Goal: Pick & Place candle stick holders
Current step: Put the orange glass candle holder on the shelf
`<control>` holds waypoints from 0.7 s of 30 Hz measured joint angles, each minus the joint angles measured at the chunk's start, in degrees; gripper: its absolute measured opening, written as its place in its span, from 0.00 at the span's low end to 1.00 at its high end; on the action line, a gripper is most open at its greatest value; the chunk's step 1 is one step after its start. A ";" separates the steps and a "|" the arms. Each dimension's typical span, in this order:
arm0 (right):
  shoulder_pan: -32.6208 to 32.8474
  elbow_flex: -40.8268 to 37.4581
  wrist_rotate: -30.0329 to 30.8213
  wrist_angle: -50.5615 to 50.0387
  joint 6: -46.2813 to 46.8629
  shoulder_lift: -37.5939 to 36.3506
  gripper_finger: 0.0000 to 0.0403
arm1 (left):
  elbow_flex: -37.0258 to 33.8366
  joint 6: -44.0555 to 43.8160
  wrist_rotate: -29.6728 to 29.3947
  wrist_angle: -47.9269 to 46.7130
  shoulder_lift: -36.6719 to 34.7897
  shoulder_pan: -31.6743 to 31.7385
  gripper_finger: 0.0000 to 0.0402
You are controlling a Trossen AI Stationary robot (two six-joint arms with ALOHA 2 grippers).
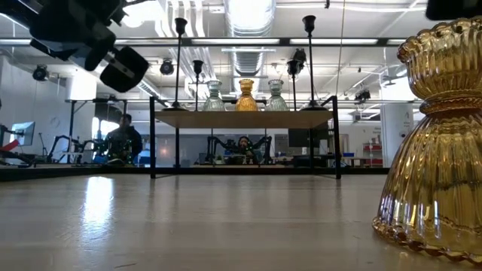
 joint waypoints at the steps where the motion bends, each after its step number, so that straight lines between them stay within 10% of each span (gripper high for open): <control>1: -0.79 0.00 -1.10 0.01 -0.53 -0.01 0.21 | 0.00 -0.89 -0.02 0.83 0.77 0.00 0.00; 21: -10.12 -0.22 -17.41 4.67 -8.32 2.94 0.24 | 0.36 -2.84 -0.99 7.85 8.45 -0.42 0.16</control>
